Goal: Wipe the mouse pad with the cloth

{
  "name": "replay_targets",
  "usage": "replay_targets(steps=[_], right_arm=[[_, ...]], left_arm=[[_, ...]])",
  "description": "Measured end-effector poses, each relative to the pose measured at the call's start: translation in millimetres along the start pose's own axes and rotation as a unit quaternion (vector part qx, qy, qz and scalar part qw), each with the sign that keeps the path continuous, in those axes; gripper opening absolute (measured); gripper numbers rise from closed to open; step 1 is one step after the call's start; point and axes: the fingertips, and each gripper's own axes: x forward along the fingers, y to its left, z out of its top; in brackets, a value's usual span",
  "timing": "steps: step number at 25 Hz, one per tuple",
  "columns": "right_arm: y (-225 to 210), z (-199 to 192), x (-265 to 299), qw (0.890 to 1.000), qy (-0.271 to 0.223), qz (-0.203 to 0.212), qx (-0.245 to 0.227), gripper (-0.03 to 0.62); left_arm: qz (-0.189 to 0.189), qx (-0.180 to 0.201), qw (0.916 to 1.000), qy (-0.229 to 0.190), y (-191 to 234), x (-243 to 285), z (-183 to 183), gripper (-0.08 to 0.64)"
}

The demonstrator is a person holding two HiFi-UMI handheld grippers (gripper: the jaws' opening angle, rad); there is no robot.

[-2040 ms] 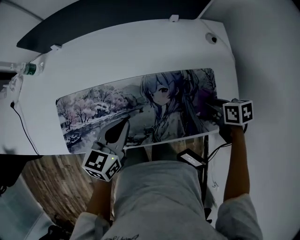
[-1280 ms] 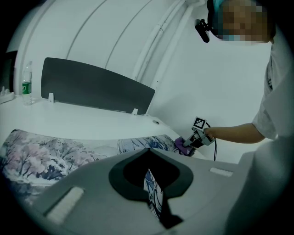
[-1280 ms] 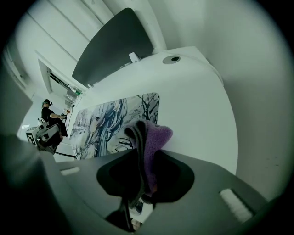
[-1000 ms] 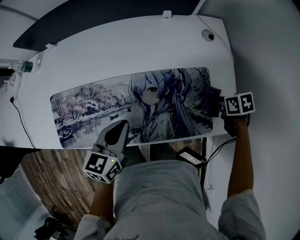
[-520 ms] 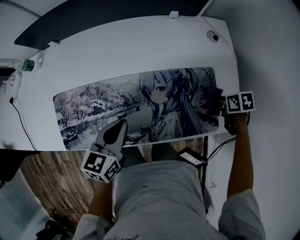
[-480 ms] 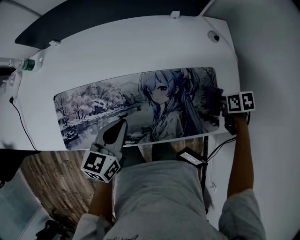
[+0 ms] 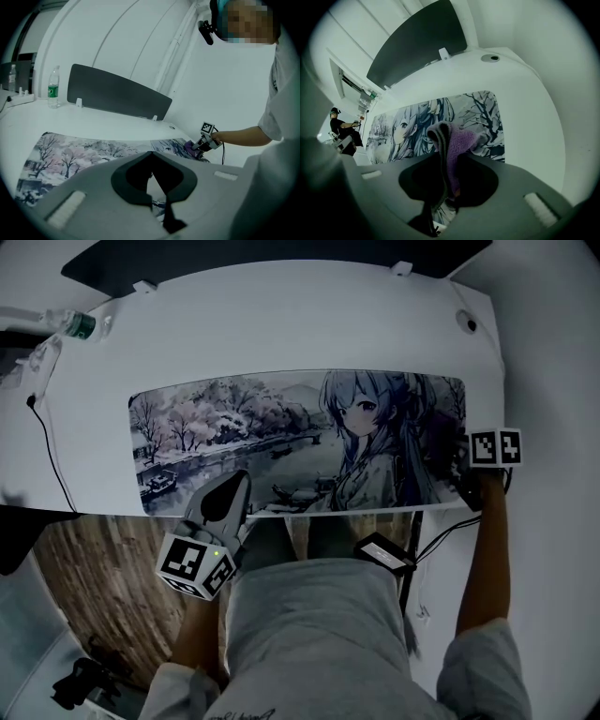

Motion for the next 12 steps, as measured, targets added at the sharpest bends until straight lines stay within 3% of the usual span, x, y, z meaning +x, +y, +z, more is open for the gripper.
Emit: replay_targets(steps=[12], right_arm=[[69,4,30,1.000,-0.002,0.020,-0.011,0.097]], left_arm=[[-0.014,0.011,0.9998,0.005,24,-17,1,0.015]])
